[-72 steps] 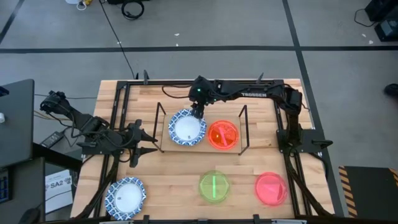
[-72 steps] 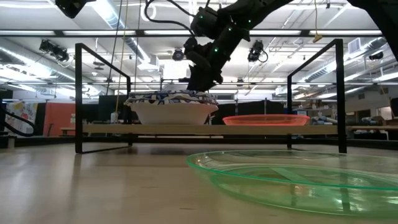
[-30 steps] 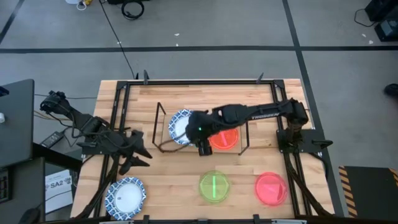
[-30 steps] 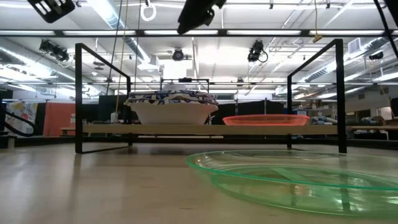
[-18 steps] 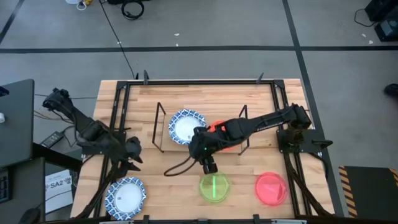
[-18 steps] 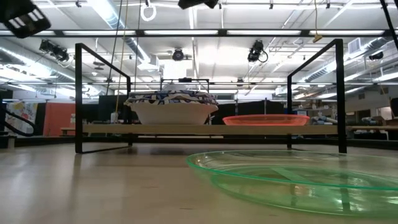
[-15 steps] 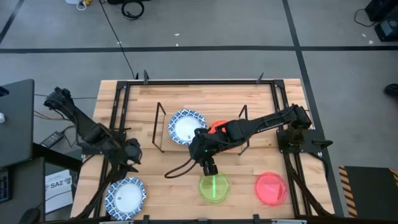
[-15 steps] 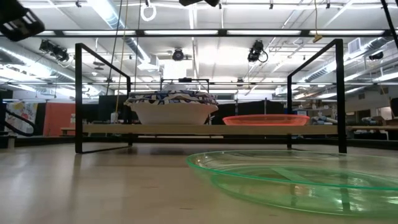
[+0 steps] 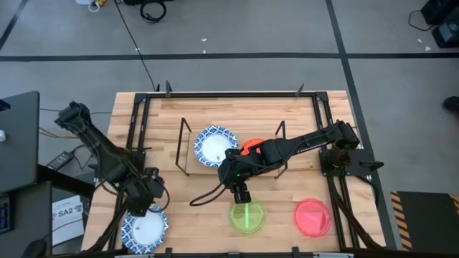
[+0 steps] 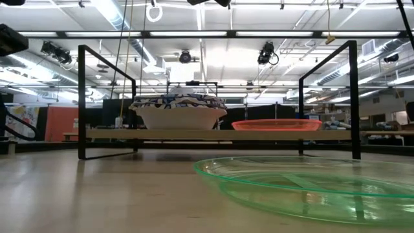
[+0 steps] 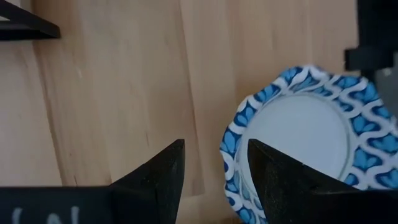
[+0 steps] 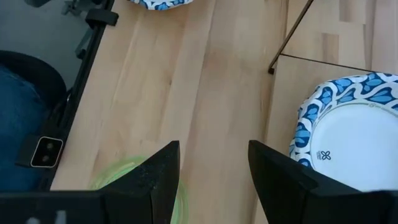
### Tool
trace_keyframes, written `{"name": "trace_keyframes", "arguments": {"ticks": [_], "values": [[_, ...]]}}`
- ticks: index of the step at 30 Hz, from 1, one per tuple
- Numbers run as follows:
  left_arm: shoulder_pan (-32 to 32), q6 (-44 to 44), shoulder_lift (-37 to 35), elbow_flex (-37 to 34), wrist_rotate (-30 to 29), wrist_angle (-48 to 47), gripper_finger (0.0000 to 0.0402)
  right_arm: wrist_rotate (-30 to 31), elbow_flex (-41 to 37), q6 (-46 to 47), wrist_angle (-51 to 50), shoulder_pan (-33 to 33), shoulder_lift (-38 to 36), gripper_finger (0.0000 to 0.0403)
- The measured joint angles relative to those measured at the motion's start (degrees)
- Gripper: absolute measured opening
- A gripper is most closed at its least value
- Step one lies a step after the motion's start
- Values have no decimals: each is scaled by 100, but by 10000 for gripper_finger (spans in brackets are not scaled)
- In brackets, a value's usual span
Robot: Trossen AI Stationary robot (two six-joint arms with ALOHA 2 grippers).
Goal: Place and stack plates onto a shelf
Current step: Stack the blue patterned bowl on top of the blue patterned bowl on the shelf
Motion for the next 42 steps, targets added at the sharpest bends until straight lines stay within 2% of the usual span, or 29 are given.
{"name": "trace_keyframes", "arguments": {"ticks": [6, 16, 32, 42], "values": [[-236, 2, 463, 0, 10, 17, 183, 28, 0, -9, 0, 0, 0, 196], [-412, 4, 1168, -2, 438, 234, 183, 44, 0, -13, 0, 0, 2, 196], [-442, -2, 2056, -7, 449, 660, 181, 44, 0, -17, 0, 0, 3, 196], [-442, -2, 2124, -7, 553, 787, 118, 46, 0, -166, 0, 0, 4, 196]]}}
